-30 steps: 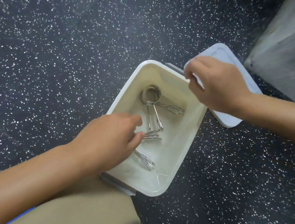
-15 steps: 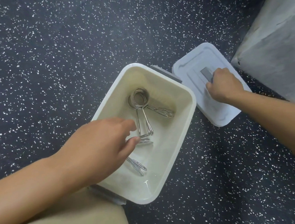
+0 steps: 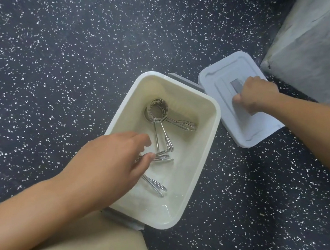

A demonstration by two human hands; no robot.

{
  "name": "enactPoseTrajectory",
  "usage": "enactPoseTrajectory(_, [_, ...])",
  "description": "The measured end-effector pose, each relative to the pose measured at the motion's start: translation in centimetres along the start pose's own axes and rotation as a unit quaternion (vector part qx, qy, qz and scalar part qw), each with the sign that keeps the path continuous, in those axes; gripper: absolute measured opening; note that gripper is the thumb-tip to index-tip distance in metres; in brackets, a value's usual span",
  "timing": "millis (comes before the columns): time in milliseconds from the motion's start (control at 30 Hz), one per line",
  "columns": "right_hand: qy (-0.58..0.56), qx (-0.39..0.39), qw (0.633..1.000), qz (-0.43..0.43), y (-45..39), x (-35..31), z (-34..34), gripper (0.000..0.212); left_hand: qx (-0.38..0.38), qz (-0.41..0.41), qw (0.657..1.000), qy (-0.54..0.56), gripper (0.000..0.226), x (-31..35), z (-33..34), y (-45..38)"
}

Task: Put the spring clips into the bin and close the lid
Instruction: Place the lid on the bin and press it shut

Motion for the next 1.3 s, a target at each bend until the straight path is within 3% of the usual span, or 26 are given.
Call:
enactPoseTrajectory(400, [-0.079,-0.062,0.995,0.002,8.1,8.1,-1.6,0.051,0.014,0.032,0.999,0.007,0.042,2.3,-0.8,-0.4])
enactPoseTrajectory(600, [-0.105,-0.081,0.991,-0.010,13.9,9.0,-4.0,0.043,0.033,0.040,0.998,0.033,0.046,3.0,-1.2,-0.6])
enactPoseTrajectory(833, [-0.183,-0.125,0.973,-0.057,20.9,5.7,-8.0,0.054,0.074,0.043,0.995,0.043,0.033,2.2,-2.7,-0.4])
enactPoseTrajectory(1133, [-0.247,-0.198,0.943,-0.106,24.9,-2.5,-7.5,0.049,0.123,-0.020,0.992,0.031,0.024,-1.1,-4.6,1.1])
enactPoseTrajectory(1300, [-0.217,-0.265,0.930,-0.130,24.7,-5.5,-6.7,0.025,0.124,-0.037,0.991,0.032,0.026,-2.9,-4.6,2.0])
Point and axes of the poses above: each hand's wrist, its own y-axis away from the middle knuckle, its own z-axis out of the palm, x = y × z, the point moved 7 cm from there along -y, towards the middle knuckle, and after that the axes turned 14 degrees about z, right-handed, at the moved point
